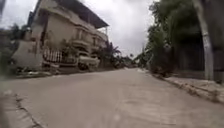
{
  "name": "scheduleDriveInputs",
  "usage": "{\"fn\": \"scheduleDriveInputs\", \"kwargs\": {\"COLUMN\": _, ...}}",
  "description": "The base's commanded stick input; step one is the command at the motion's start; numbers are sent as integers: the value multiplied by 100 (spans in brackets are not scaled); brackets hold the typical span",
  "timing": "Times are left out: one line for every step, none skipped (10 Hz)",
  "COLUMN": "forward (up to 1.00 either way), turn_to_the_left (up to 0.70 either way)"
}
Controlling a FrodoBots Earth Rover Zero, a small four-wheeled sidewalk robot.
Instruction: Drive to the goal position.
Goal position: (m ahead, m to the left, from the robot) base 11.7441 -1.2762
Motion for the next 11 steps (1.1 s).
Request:
{"fn": "scheduleDriveInputs", "kwargs": {"forward": 85, "turn_to_the_left": 6}}
{"fn": "scheduleDriveInputs", "kwargs": {"forward": 82, "turn_to_the_left": 6}}
{"fn": "scheduleDriveInputs", "kwargs": {"forward": 73, "turn_to_the_left": 6}}
{"fn": "scheduleDriveInputs", "kwargs": {"forward": 70, "turn_to_the_left": 6}}
{"fn": "scheduleDriveInputs", "kwargs": {"forward": 70, "turn_to_the_left": -15}}
{"fn": "scheduleDriveInputs", "kwargs": {"forward": 70, "turn_to_the_left": -29}}
{"fn": "scheduleDriveInputs", "kwargs": {"forward": 70, "turn_to_the_left": -29}}
{"fn": "scheduleDriveInputs", "kwargs": {"forward": 70, "turn_to_the_left": -29}}
{"fn": "scheduleDriveInputs", "kwargs": {"forward": 70, "turn_to_the_left": -29}}
{"fn": "scheduleDriveInputs", "kwargs": {"forward": 70, "turn_to_the_left": -29}}
{"fn": "scheduleDriveInputs", "kwargs": {"forward": 70, "turn_to_the_left": -29}}
